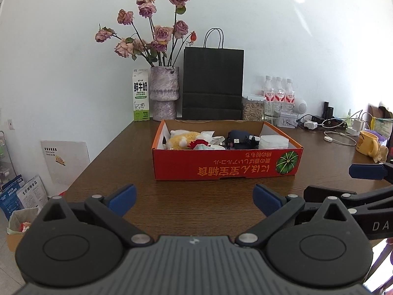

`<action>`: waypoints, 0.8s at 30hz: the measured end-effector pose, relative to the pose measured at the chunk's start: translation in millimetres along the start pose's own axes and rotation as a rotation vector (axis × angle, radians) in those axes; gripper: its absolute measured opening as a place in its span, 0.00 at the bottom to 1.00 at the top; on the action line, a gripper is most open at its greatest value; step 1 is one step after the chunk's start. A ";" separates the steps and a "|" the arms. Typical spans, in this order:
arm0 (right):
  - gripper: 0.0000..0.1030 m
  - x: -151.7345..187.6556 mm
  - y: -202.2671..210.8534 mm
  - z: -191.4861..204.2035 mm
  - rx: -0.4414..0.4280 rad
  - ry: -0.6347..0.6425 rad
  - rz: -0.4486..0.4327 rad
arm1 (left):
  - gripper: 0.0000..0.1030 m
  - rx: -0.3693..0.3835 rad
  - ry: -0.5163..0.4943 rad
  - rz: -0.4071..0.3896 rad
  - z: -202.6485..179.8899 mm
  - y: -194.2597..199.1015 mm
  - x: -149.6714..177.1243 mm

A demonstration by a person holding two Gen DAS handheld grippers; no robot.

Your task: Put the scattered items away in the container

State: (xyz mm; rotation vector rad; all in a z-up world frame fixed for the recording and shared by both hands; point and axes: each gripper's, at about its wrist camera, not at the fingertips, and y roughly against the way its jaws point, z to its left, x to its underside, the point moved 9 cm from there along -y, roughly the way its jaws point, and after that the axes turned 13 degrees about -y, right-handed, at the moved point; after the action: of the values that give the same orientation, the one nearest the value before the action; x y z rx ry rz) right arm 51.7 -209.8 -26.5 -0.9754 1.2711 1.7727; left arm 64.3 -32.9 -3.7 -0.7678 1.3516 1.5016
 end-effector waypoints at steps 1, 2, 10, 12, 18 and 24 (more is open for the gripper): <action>1.00 0.1 -0.4 -0.4 0.002 0.000 0.000 | 1.00 0.001 0.003 0.000 0.7 -0.9 -0.2; 1.00 0.2 -0.9 -1.1 0.004 -0.003 0.001 | 1.00 0.001 0.003 0.003 1.0 -1.8 0.1; 1.00 3.1 -4.8 -2.9 0.004 -0.010 0.019 | 1.00 -0.008 0.015 0.017 3.1 -3.7 3.1; 1.00 2.7 -5.0 -3.3 0.006 -0.012 0.019 | 1.00 -0.005 0.013 0.017 2.6 -3.7 2.5; 1.00 3.0 -6.0 -4.4 0.007 -0.015 0.022 | 1.00 -0.005 0.011 0.023 2.3 -5.0 2.7; 1.00 4.1 -7.9 -6.1 0.009 -0.017 0.029 | 1.00 -0.011 0.008 0.023 1.6 -5.4 2.4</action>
State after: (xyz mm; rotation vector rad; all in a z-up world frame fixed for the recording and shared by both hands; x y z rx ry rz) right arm 57.9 -213.2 -34.7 -0.9390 1.2876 1.7920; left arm 68.6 -31.1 -7.6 -0.7684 1.3638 1.5265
